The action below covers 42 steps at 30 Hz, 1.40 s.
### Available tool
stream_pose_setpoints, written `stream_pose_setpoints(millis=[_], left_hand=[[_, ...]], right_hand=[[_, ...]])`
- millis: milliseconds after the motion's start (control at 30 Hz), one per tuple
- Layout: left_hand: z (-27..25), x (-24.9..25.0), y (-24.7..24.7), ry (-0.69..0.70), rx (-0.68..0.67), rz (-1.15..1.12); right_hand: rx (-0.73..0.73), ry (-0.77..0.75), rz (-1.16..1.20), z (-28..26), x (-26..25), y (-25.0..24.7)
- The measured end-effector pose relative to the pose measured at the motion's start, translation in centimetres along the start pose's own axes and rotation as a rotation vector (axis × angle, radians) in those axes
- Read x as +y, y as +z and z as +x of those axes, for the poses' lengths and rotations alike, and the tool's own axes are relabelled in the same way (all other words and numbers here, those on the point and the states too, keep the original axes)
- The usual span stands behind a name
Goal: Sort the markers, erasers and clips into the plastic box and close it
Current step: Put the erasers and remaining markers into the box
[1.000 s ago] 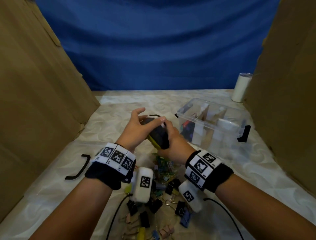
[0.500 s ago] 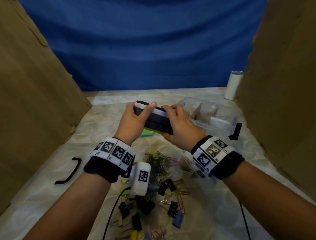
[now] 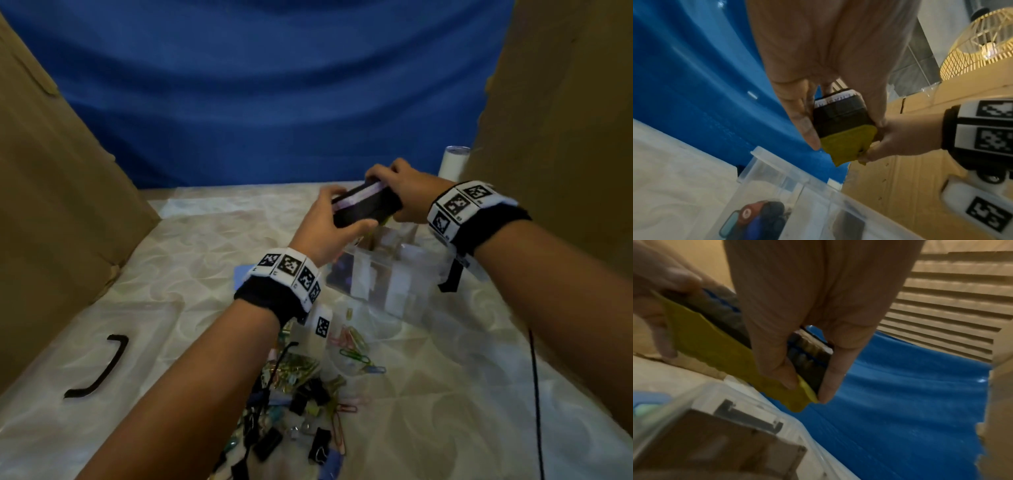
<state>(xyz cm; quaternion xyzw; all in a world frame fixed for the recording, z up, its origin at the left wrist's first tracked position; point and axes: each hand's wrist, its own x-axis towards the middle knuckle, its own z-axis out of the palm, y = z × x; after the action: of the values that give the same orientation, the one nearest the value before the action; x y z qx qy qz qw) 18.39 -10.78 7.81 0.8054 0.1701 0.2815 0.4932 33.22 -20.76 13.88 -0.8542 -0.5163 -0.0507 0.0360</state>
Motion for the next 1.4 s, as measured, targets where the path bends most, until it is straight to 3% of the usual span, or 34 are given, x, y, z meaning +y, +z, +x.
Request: stream_pose_setpoints(millis=[200, 600, 867, 1000, 1200, 1400], left_hand=[[1.1, -0.2, 2.5, 0.059, -0.092, 0.314], [2.6, -1.3, 5.0, 0.122, -0.040, 0.712], [3.0, -2.1, 4.7, 0.056, -0.114, 0.873], [3.2, -2.4, 4.7, 0.055, -0.156, 0.860], [3.2, -1.9, 4.5, 0.073, -0.293, 1.086], [2.5, -2.1, 4.0, 0.124, -0.389, 1.000]], right_hand=[[-0.090, -0.010, -0.072, 1.1, 3.3, 1.9], [-0.175, 0.011, -0.161, 2.0, 5.1, 3.7], [-0.290, -0.004, -0.399, 3.6, 3.1, 4.3], [-0.271, -0.011, -0.344, 4.0, 2.9, 5.4], [-0.303, -0.005, -0.319, 4.3, 2.7, 6.2], [-0.291, 0.052, -0.239, 4.2, 3.9, 6.2]])
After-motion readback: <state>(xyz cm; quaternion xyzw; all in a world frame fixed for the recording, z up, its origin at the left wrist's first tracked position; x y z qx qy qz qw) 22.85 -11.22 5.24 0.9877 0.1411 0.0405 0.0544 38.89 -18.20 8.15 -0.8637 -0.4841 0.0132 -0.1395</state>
